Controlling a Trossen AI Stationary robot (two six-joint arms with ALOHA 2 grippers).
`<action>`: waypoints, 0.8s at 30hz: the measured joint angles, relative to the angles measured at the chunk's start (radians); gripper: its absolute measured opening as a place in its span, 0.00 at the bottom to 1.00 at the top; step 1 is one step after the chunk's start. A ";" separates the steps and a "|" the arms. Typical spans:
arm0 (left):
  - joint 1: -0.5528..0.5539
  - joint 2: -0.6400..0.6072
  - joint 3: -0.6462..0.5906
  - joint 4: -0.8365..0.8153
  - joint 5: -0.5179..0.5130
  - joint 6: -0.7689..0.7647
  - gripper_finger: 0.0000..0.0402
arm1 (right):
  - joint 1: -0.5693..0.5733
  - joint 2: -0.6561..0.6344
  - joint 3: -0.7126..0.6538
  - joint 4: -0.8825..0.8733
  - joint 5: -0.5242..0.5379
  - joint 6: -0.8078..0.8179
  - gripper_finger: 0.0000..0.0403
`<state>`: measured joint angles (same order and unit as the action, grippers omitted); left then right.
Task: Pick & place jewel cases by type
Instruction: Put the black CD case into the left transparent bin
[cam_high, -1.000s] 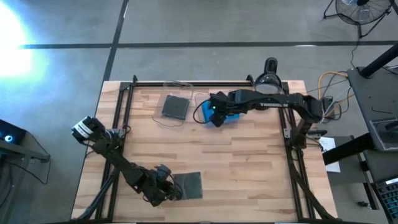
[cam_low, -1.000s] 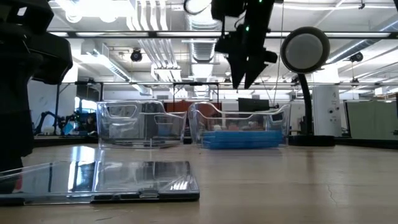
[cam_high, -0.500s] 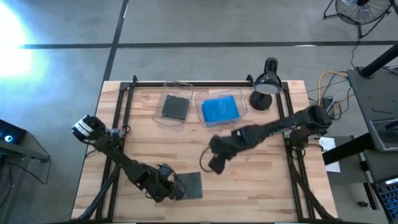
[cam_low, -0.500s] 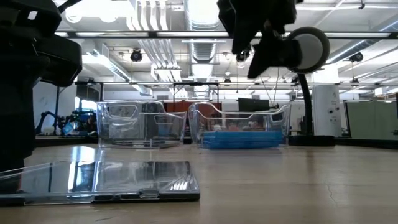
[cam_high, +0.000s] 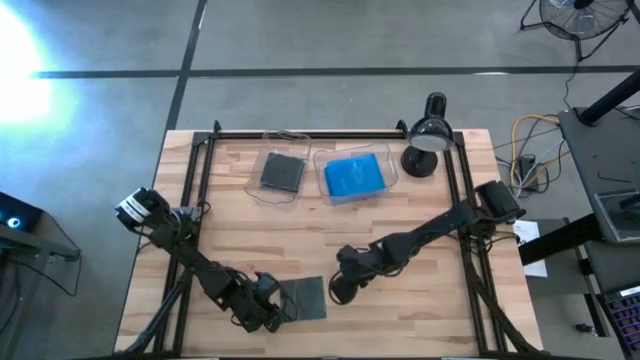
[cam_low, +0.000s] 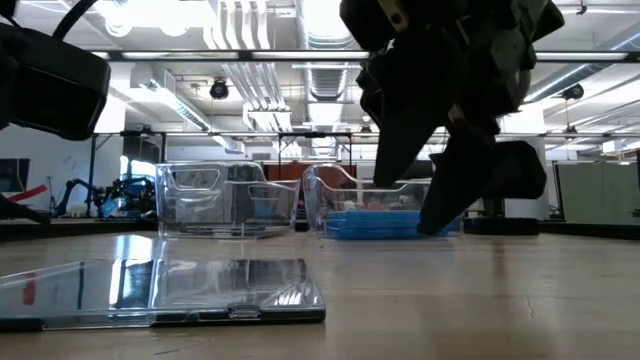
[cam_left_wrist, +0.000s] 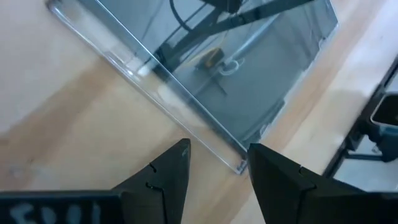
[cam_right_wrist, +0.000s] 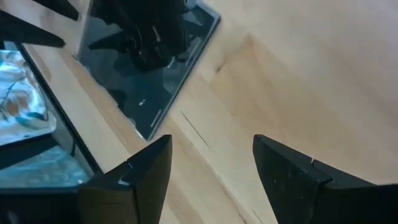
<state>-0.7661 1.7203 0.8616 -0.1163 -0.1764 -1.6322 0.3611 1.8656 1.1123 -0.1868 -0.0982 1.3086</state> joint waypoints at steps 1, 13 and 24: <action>-0.003 0.000 0.000 0.002 0.003 0.002 0.37 | 0.004 0.004 0.001 0.000 0.001 0.001 0.54; 0.009 0.206 0.027 0.273 -0.023 0.002 0.37 | 0.014 0.089 0.060 0.010 -0.011 0.017 0.54; 0.065 0.247 0.078 0.281 -0.018 0.095 0.37 | 0.027 0.104 0.041 0.036 -0.015 0.027 0.54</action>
<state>-0.7012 1.9677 0.9398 0.1652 -0.1943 -1.5374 0.3885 1.9699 1.1534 -0.1510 -0.1135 1.3361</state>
